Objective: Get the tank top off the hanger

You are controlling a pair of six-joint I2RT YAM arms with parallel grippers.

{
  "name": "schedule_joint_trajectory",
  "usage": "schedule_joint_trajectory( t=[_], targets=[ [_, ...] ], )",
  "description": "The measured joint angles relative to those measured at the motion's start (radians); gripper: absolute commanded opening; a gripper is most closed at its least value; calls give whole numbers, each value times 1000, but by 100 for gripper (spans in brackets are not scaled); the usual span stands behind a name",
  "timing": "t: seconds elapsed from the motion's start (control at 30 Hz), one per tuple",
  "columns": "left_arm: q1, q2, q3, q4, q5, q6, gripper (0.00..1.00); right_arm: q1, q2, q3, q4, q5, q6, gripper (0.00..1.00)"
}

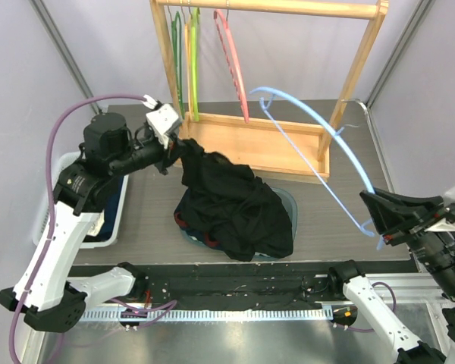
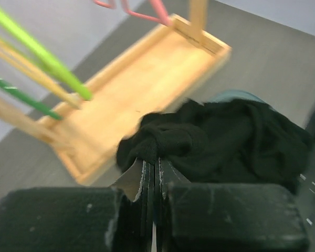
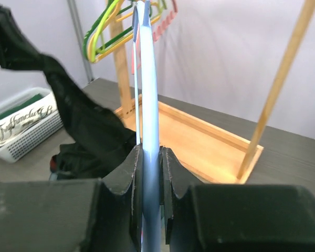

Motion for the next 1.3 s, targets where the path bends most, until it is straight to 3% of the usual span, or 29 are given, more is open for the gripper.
schedule_joint_trajectory(
  t=[0.23, 0.53, 0.63, 0.73, 0.93, 1.13, 1.17, 1.2, 1.23, 1.3],
  targets=[
    [-112, 45, 34, -81, 201, 11, 0, 0, 31, 22, 1, 169, -2, 1],
    [-237, 181, 355, -122, 340, 34, 0, 0, 261, -10, 53, 354, 21, 1],
    [-255, 167, 348, -124, 362, 38, 0, 0, 339, -31, 72, 375, 27, 1],
    [-279, 132, 220, -120, 356, 59, 0, 0, 412, -32, 98, 378, 30, 1],
    [-354, 178, -91, -117, 132, 141, 0, 0, 509, -8, 153, 374, 31, 1],
    [-385, 380, -139, -132, -61, 172, 0, 0, 544, 52, 185, 366, 26, 1],
    [-393, 397, -134, -135, -100, 180, 3, 0, 544, 64, 186, 365, 21, 1],
    [-399, 406, -132, -133, -120, 183, 19, 0, 544, 75, 186, 364, 18, 1],
    [-404, 412, -132, -129, -152, 184, 27, 0, 548, 91, 185, 364, 14, 1],
    [-412, 417, -145, -103, -219, 183, 35, 0, 560, 130, 185, 370, 10, 1]
  ],
)
